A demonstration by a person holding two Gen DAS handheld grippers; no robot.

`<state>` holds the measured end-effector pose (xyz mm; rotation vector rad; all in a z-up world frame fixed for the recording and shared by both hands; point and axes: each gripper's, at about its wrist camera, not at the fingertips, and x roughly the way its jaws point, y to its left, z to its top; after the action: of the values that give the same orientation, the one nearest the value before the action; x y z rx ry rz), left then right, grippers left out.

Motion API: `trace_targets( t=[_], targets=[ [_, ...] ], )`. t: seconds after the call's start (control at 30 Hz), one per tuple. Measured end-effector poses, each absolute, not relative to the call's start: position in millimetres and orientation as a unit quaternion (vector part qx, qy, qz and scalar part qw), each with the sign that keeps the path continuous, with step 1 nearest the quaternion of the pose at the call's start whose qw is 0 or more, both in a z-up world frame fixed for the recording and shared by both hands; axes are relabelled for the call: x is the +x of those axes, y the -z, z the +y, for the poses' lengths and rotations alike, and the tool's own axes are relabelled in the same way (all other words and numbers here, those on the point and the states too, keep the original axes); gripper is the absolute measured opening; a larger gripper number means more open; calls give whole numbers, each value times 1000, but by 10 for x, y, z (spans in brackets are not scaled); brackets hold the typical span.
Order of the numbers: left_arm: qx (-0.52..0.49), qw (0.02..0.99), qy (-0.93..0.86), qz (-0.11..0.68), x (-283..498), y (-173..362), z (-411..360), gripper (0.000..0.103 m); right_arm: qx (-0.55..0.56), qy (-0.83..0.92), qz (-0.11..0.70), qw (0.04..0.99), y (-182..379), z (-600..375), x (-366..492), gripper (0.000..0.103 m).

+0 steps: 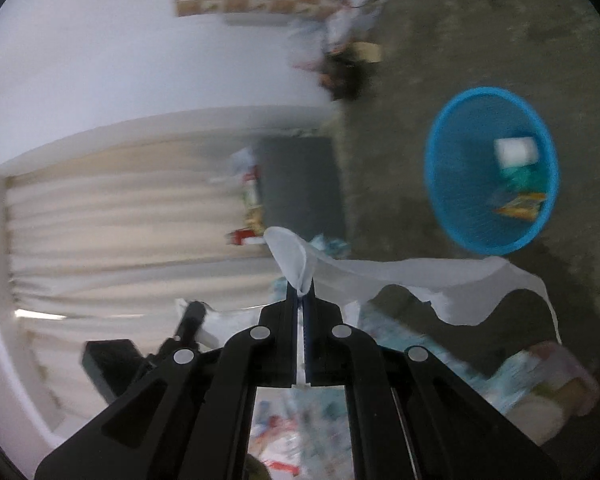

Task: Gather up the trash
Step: 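Open both tools over the wastebasket to drop the tissues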

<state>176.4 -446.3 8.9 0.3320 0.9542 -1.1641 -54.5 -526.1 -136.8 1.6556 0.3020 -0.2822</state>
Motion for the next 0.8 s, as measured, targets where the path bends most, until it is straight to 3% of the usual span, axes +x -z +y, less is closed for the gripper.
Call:
trace_targets(
  t=[0.33, 0.37, 0.4, 0.47, 0.5, 0.63, 0.8],
  targets=[
    [172, 683, 525, 478, 1818, 831, -5389, 4, 746, 203, 186, 607, 2241, -5897, -249, 5],
    [177, 683, 523, 479, 1823, 883, -5458, 9, 756, 207, 185, 593, 2367, -5959, -221, 5],
    [187, 680, 518, 484, 1828, 958, -5555, 21, 763, 209, 183, 583, 2464, -5998, -206, 6],
    [194, 681, 503, 495, 1888, 1076, -5699, 44, 782, 198, 198, 557, 2775, -6111, -96, 34],
    [195, 685, 497, 495, 1917, 1083, -5703, 47, 787, 203, 214, 542, 2906, -6135, -55, 61],
    [191, 693, 489, 494, 2008, 1068, -5639, 51, 793, 236, 267, 494, 3291, -6051, -26, 63],
    [174, 710, 490, 474, 2083, 871, -5333, 62, 803, 235, 254, 486, 3415, -5863, -136, 66]
  ],
)
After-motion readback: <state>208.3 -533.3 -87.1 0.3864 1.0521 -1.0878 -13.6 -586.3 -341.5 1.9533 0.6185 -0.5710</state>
